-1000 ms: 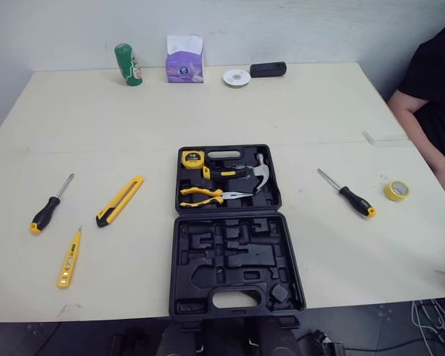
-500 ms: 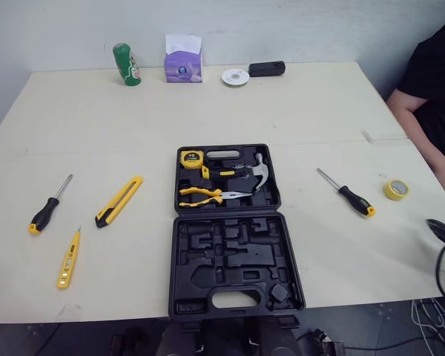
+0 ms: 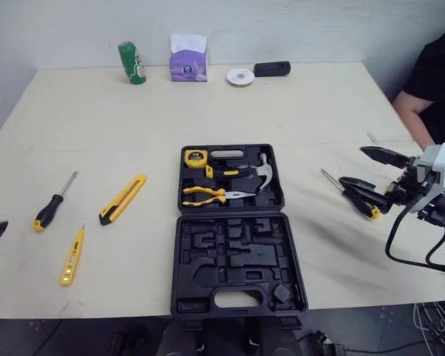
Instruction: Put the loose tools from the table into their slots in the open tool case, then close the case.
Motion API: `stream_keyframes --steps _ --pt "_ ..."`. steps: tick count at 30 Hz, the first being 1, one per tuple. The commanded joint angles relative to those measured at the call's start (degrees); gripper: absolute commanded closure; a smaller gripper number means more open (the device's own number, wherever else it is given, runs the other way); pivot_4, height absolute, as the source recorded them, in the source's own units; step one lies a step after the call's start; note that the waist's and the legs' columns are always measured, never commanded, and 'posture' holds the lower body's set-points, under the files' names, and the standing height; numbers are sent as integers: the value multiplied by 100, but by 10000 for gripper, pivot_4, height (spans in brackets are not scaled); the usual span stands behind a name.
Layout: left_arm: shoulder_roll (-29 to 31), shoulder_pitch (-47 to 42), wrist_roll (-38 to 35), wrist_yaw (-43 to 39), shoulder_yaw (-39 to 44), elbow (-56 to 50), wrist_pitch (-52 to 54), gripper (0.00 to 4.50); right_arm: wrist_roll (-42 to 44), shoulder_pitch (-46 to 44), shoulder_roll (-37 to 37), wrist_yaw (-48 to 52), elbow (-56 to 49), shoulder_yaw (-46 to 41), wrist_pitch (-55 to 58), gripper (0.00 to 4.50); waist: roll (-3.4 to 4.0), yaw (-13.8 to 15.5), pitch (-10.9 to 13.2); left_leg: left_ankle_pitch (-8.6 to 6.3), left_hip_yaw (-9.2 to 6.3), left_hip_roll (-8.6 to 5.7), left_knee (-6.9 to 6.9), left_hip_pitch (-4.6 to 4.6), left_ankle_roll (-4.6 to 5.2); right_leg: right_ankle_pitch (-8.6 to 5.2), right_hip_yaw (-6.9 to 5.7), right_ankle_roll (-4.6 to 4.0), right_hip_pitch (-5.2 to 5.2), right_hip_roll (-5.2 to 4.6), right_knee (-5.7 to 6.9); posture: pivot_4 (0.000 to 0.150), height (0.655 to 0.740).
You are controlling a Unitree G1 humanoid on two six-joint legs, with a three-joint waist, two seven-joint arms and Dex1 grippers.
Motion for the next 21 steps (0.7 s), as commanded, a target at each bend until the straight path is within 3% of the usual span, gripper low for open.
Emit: stream_keyframes --steps 1,11,21 --pt "393 -241 76 153 -257 -268 649 569 240 -224 43 185 -577 148 284 0 -4 1 -2 0 1 0 0 0 0 0 0 0 -1 0 0 1500 7400" --pt "1383 -1519 683 -161 -2501 64 1522 569 453 -853 244 738 -1112 651 857 0 -7 0 -2 19 25 -2 -2 -26 23 0 13 1 -41 10 11 1500 7400" --pt "912 -2739 1359 5 -3464 925 1294 569 252 -916 317 833 -1084 767 803 0 -20 5 -4 19 46 2 7 -26 25 0 31 1 -54 18 52 1500 7400"
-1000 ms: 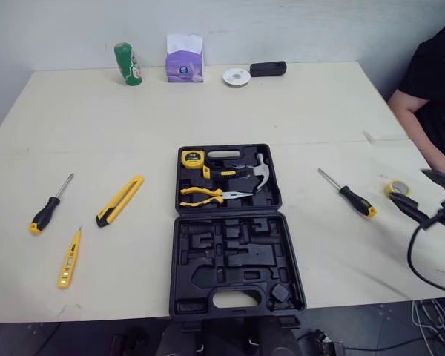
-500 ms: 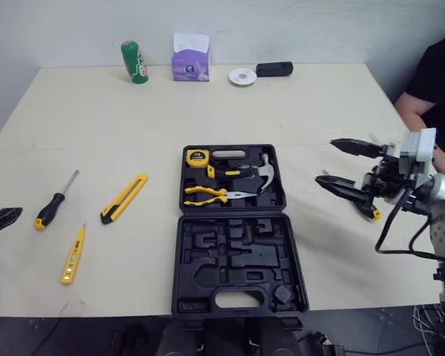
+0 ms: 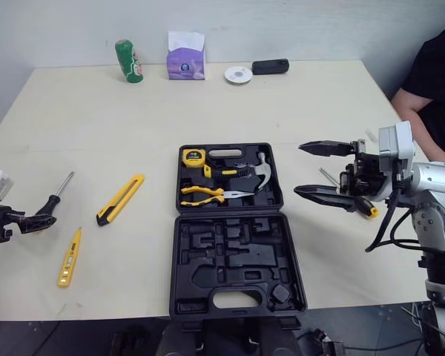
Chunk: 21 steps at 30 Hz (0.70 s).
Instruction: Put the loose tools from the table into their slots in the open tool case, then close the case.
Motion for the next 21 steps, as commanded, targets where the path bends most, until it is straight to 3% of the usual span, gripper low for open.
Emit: stream_keyframes --steps 1,9,13,16,17,21 --pt "6 -361 252 -100 -220 295 -25 569 14 -93 18 83 -134 -46 -61 0 -6 -1 -2 0 0 0 1 0 0 0 0 0 0 0 1 1500 7400" --pt "-155 -1066 626 -366 -845 935 -62 569 -127 -65 68 215 -130 16 -141 0 -9 -6 -3 3 7 0 4 -1 5 0 0 0 0 3 3 1500 7400" --pt "-160 -1062 695 -581 -965 1076 -9 17139 -149 -23 86 176 -158 -9 -166 0 -10 -8 -3 4 9 0 6 0 7 0 1 0 0 4 4 1500 7400" --pt "-139 -999 770 -671 -981 1153 -56 32188 -150 2 87 157 -184 -19 -164 0 -9 -5 -3 5 9 0 8 1 7 0 3 0 -1 4 5 1500 7400" --pt "-129 -944 790 -704 -980 1146 -85 34328 -153 14 85 150 -193 -25 -164 0 -9 -5 -3 5 10 0 8 1 8 0 3 0 0 3 6 1500 7400" --pt "-152 -763 834 -666 -786 1023 -320 34497 -184 65 65 108 -225 -51 -173 0 -10 -15 -3 6 11 0 8 3 9 0 11 0 0 2 8 1500 7400"
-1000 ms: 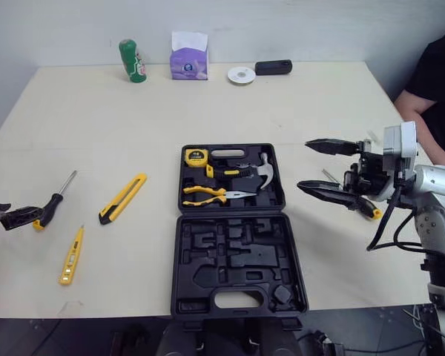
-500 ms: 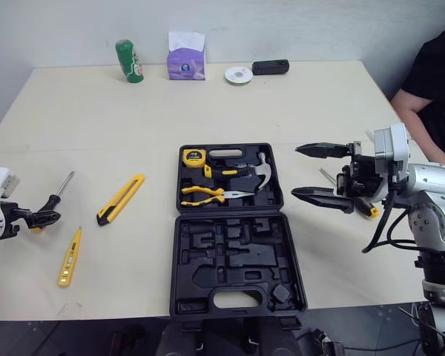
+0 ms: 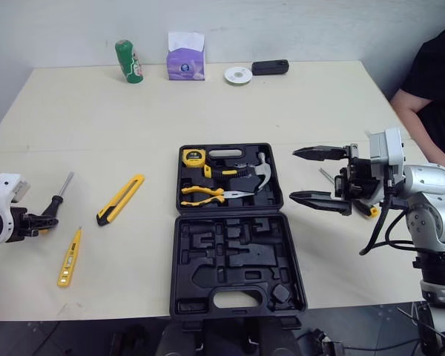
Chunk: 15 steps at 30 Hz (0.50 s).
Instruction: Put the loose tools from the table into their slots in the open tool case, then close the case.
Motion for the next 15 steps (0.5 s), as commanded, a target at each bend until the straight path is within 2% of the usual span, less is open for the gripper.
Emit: stream_keyframes --steps 1,9,15 --pt "49 174 130 28 246 -81 -243 34497 11 42 -30 -33 -204 -121 -82 0 0 -5 0 0 0 0 -1 1 0 0 1 0 0 0 0 1500 7400" --pt "58 568 -55 -7 1275 -985 -1216 34497 -179 88 -89 -38 -85 -156 -215 0 -10 8 2 0 -1 1 2 -1 0 0 0 0 0 -6 0 1500 7400" --pt "100 995 -199 -889 1748 -2160 -2522 34498 -456 266 -259 -56 156 -254 -469 0 -11 9 2 -1 -1 -1 0 -2 0 0 -2 0 0 -9 -4 1500 7400"
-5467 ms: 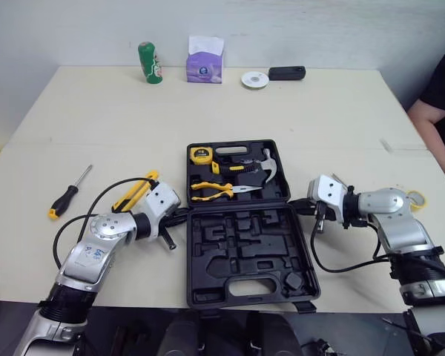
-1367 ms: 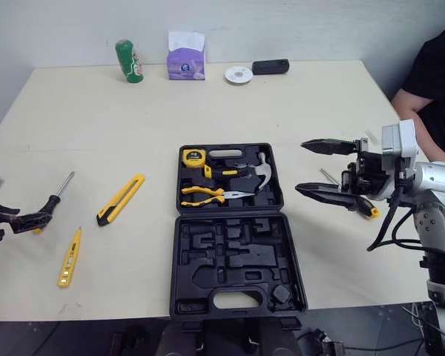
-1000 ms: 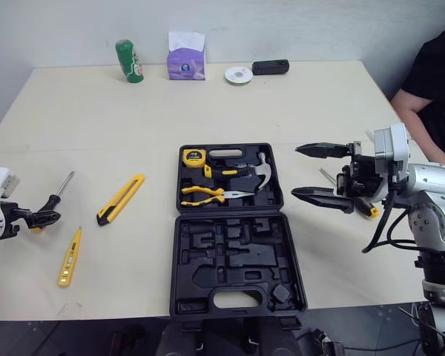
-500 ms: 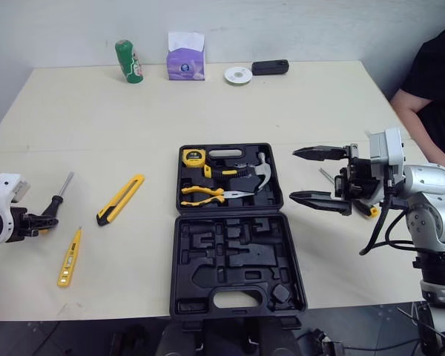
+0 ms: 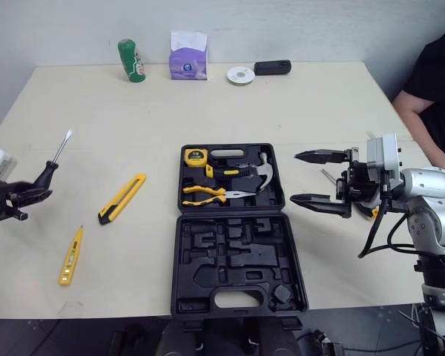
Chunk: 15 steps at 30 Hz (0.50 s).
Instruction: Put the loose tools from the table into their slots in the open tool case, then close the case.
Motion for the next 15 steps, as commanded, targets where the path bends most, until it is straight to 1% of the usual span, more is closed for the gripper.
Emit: stream_keyframes --steps 1,4,8,11,15 --pt "128 148 -148 -644 290 -921 -751 34498 -173 107 -218 -5 69 -235 -279 0 0 2 0 0 1 0 0 0 0 0 0 0 0 0 -1 1500 7400" --pt "39 36 -305 -914 163 -1303 -857 34498 -201 176 -285 3 148 -292 -386 0 0 0 0 0 1 -1 0 1 0 0 0 0 1 1 -1 1500 7400" --pt "-136 -249 -576 -1311 -408 -2096 -955 34498 -278 477 -426 45 316 -468 -627 0 1 1 0 1 1 0 0 2 -1 0 -1 0 1 5 1 1500 7400" --pt "-368 -695 -778 -1335 -971 -2671 -627 34498 -281 749 -485 73 388 -597 -766 0 0 18 0 4 3 -1 4 1 5 2 -1 3 6 7 2 1500 7400" --pt "-721 -1585 -1035 -1217 -1949 -3370 381 34498 -274 1048 -548 105 452 -731 -914 0 -1 46 1 6 3 -1 15 1 8 4 2 8 11 20 7 1500 7400"
